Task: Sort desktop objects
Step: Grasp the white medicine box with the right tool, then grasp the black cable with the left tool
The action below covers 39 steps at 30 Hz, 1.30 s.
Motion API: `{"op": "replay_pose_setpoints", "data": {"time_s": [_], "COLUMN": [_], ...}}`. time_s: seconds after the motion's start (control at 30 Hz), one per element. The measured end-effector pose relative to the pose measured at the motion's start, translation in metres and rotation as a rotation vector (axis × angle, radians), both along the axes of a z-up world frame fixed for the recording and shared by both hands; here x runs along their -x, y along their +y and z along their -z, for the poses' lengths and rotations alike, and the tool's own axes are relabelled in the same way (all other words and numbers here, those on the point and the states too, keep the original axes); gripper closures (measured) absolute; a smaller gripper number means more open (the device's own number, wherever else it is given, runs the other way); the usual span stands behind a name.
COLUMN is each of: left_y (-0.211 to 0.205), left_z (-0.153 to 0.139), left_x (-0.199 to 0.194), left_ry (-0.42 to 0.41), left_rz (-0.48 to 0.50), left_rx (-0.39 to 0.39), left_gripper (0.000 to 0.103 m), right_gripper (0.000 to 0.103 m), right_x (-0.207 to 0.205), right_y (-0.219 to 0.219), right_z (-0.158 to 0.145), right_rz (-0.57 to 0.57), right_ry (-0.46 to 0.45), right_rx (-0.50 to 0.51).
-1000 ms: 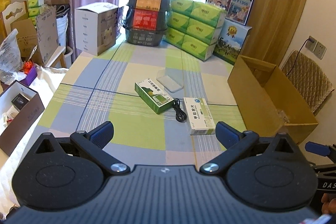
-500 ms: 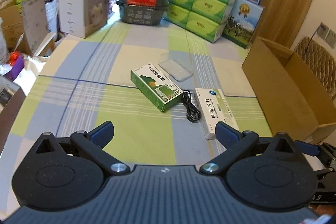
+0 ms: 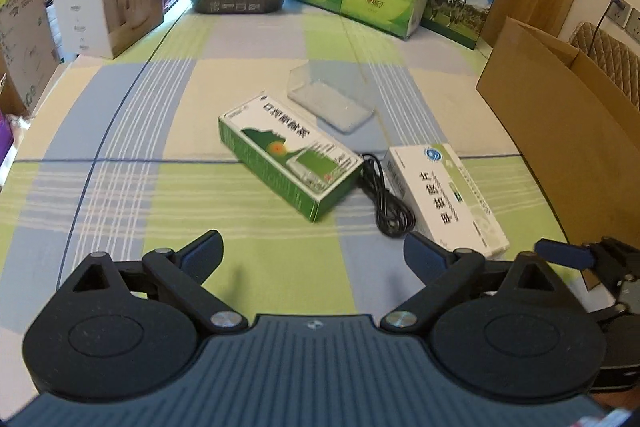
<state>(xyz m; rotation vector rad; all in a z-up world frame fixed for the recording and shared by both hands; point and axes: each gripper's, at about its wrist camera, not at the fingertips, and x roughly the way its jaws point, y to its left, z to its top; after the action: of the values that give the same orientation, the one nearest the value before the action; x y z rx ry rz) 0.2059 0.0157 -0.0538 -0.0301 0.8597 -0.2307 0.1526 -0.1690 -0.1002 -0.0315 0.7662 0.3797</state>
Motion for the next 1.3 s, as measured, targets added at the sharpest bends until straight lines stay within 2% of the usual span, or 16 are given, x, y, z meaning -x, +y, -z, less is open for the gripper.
{"op": "replay_pose_setpoints", "data": {"time_s": [0.27,0.33,0.4,0.47,0.57,0.63,0.73,0.87,0.93,0.97,1.03,1.13,1.3], "left_y": [-0.009,-0.012,-0.015,-0.019,-0.026,-0.033,-0.047,-0.06,-0.063,-0.063,-0.064,-0.062,-0.066], "left_z": [0.002,0.004,0.006,0.008,0.011,0.014,0.017,0.03,0.037,0.038,0.039,0.038,0.034], "left_x": [-0.019,-0.019,-0.019,-0.02,-0.022,-0.025,-0.03,-0.039,-0.044,-0.044,-0.045,-0.042,-0.019], "left_ry": [0.001,0.004,0.011,0.02,0.03,0.04,0.034,0.031,0.037,0.019,0.009,0.018,0.036], "left_rz": [0.031,0.038,0.048,0.06,0.079,0.099,0.134,0.148,0.14,0.139,0.136,0.133,0.158], "left_rx": [0.006,0.009,0.011,0.018,0.035,0.052,0.058,0.022,-0.007,-0.022,-0.048,-0.031,-0.052], "left_gripper": [0.009,0.01,0.013,0.015,0.023,0.035,0.045,0.054,0.065,0.067,0.08,0.08,0.08], "right_gripper": [0.018,0.022,0.033,0.034,0.034,0.034,0.034,0.034,0.034,0.034,0.034,0.034,0.035], "right_x": [-0.022,-0.025,-0.026,-0.025,-0.024,-0.024,-0.024,-0.02,-0.019,-0.018,-0.016,-0.015,-0.001], "right_y": [0.011,0.01,0.009,0.005,-0.005,-0.014,-0.023,-0.029,-0.03,-0.031,-0.032,-0.032,-0.034], "right_z": [0.012,0.014,0.014,0.012,0.012,0.012,0.01,0.011,0.011,0.01,0.01,0.009,0.005], "right_rz": [-0.004,0.001,0.004,0.015,0.049,0.067,0.073,0.076,0.081,0.082,0.082,0.084,0.087], "right_ry": [0.005,0.012,0.019,0.007,0.004,0.007,0.006,0.003,0.005,0.005,0.003,0.007,0.017], "right_rx": [0.021,0.018,0.025,0.048,0.066,0.065,0.063,0.052,0.048,0.047,0.05,0.055,0.061]}}
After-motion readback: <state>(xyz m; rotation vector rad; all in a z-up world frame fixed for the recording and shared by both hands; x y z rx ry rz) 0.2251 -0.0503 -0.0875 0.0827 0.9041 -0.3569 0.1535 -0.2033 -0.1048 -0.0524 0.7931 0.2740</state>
